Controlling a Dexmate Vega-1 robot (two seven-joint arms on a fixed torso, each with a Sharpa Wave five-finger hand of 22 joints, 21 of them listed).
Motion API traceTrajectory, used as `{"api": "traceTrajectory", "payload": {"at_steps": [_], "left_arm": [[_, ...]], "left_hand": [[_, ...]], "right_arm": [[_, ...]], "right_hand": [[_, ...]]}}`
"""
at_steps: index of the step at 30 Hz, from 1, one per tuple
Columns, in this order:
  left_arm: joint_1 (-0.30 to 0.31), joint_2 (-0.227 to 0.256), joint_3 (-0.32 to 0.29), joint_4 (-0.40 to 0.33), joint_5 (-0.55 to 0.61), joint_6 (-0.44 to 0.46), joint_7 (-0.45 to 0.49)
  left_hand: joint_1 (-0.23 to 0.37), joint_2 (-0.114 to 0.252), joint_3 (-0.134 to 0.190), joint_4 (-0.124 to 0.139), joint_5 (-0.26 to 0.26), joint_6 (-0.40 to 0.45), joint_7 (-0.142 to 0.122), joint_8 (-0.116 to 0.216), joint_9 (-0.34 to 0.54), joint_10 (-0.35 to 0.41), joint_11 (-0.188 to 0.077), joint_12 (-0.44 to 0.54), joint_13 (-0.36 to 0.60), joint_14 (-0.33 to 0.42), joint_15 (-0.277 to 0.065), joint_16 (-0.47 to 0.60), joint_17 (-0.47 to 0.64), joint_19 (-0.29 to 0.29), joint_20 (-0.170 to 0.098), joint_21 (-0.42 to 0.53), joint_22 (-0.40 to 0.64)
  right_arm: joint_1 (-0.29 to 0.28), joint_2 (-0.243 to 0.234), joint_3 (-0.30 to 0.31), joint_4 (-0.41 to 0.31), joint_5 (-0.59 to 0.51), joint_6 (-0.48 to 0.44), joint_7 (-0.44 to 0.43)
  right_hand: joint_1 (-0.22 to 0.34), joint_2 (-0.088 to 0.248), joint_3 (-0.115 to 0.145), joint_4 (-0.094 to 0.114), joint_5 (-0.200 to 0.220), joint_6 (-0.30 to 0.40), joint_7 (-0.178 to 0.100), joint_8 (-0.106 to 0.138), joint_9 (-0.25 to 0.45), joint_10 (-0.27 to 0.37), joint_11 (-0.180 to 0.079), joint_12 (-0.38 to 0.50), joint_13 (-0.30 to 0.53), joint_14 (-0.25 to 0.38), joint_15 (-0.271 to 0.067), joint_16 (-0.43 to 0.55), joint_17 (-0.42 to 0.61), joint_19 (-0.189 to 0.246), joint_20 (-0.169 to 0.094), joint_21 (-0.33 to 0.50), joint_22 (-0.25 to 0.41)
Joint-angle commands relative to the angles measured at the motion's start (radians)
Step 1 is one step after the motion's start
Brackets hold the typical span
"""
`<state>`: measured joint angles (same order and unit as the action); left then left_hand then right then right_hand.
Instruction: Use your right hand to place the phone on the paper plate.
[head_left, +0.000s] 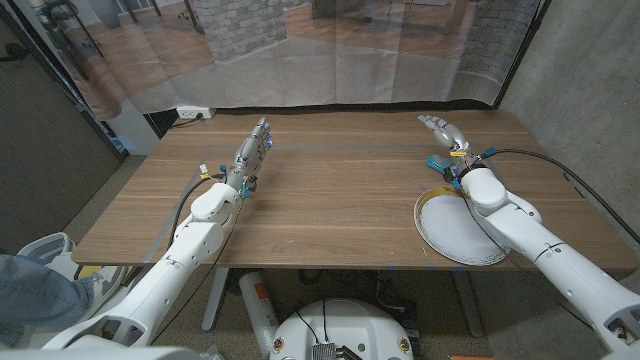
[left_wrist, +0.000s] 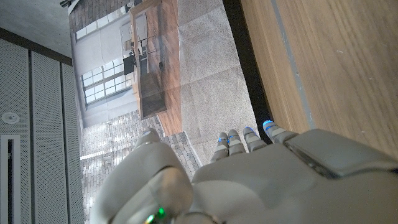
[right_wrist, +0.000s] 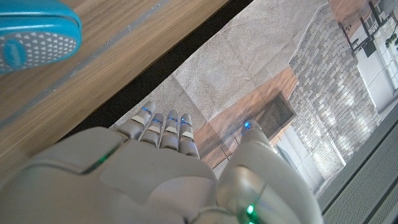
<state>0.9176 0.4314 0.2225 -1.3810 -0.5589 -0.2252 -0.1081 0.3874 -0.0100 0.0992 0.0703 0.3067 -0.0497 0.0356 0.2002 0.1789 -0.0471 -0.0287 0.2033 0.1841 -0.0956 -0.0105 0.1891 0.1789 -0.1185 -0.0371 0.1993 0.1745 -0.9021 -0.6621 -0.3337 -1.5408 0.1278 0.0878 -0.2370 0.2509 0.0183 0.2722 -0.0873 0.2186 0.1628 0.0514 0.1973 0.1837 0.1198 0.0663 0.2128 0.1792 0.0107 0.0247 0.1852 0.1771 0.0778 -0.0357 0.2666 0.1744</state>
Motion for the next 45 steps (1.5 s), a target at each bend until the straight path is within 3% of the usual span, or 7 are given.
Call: {"api": "traceTrajectory", "payload": {"at_steps": [1, 45], "left_arm": [[0.003, 0.0, -0.005, -0.007, -0.016, 0.003, -0.01], [-0.002, -0.012, 0.006, 0.001, 0.002, -0.01, 0.008]], "left_hand": [[0.001, 0.01, 0.002, 0.004, -0.003, 0.006, 0.001, 0.002, 0.005, -0.001, 0.003, 0.003, 0.001, -0.001, 0.004, 0.002, 0.006, 0.0, -0.021, 0.0, 0.004], [0.003, 0.018, -0.002, 0.005, -0.01, 0.011, 0.001, 0.0, 0.006, -0.002, -0.001, 0.0, 0.001, -0.002, 0.008, 0.001, 0.006, -0.006, -0.018, -0.002, 0.005]], "right_arm": [[-0.001, -0.015, 0.002, -0.022, -0.029, -0.049, -0.019], [-0.026, -0.124, -0.021, -0.123, -0.196, -0.218, -0.042]], "right_hand": [[0.012, 0.006, 0.005, -0.009, -0.001, 0.003, -0.009, 0.002, 0.004, 0.005, -0.009, 0.001, 0.002, 0.004, -0.003, 0.001, 0.002, 0.001, -0.033, -0.007, 0.005], [0.054, 0.024, 0.023, -0.035, -0.007, 0.009, -0.019, 0.002, 0.005, 0.028, -0.018, 0.005, 0.004, 0.028, -0.016, 0.006, 0.003, 0.018, -0.043, -0.019, 0.007]]}}
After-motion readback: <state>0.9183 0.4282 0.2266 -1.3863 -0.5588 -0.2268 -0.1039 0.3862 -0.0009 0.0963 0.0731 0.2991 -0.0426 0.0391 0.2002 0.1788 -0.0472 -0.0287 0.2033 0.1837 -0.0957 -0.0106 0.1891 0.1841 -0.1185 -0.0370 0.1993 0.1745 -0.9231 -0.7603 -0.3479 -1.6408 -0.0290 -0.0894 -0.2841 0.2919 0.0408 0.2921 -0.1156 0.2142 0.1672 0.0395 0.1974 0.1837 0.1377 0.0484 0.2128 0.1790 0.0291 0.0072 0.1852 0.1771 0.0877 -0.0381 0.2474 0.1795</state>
